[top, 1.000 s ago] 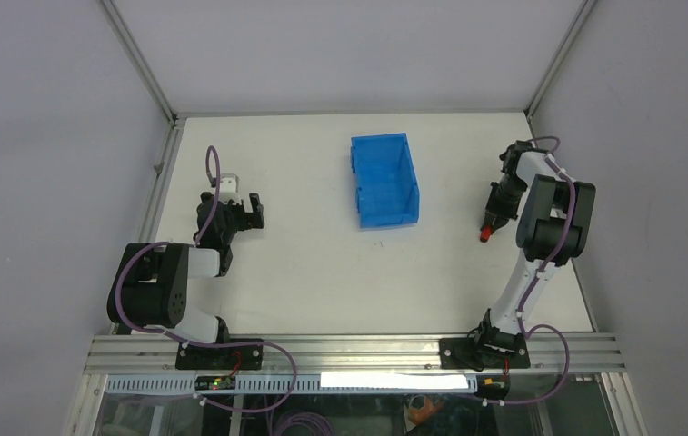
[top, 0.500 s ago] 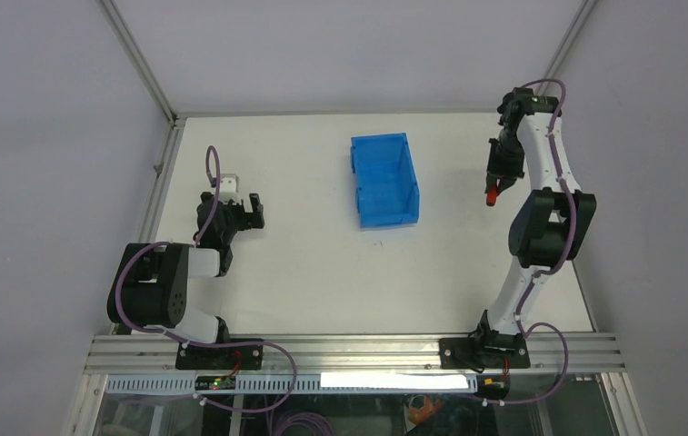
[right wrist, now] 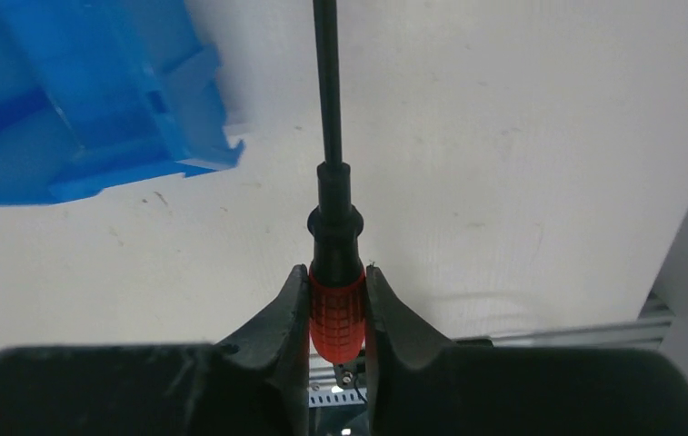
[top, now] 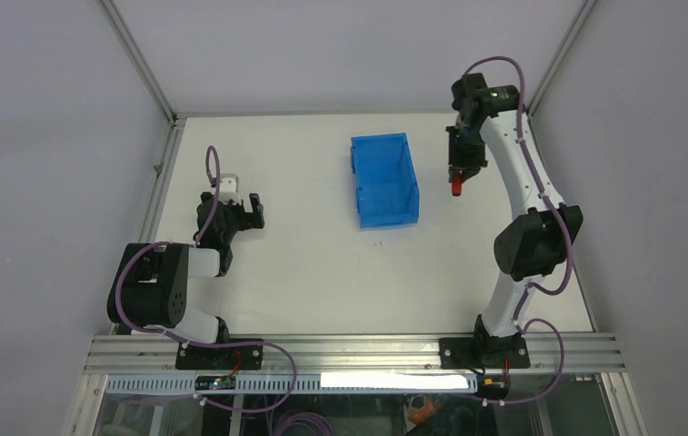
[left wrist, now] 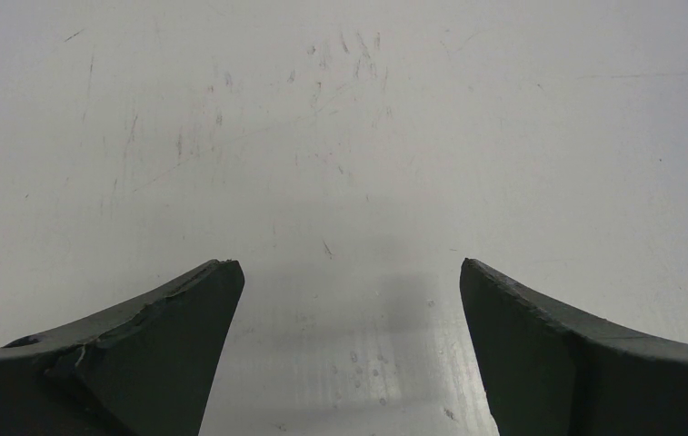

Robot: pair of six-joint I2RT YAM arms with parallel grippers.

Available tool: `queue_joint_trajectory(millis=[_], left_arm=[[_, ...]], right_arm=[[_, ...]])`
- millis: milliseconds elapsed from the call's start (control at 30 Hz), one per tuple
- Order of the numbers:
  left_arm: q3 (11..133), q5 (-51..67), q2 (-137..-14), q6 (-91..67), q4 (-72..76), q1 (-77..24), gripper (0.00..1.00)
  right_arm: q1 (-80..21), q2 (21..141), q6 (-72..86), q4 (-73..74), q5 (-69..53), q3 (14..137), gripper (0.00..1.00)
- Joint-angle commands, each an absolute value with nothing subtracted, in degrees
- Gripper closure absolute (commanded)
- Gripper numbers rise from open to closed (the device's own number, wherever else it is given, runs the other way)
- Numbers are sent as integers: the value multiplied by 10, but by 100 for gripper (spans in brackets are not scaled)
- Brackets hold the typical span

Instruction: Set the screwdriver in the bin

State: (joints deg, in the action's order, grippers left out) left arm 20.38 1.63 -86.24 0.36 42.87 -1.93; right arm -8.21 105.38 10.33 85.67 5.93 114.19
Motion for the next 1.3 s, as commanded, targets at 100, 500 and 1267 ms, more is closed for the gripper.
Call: queue_joint_trajectory(millis=[100,500,1267], left_arm=[[217,26,-863,-5,466,-25,1],[217,25,-863,-5,466,-25,1],[217,25,-863,-5,466,-25,1]], right_arm=[[-217,1094,135,723,49,1178,100],[-284,1226,101,586,84,1142,100],[-319,1149,141,531,127,1063,60]])
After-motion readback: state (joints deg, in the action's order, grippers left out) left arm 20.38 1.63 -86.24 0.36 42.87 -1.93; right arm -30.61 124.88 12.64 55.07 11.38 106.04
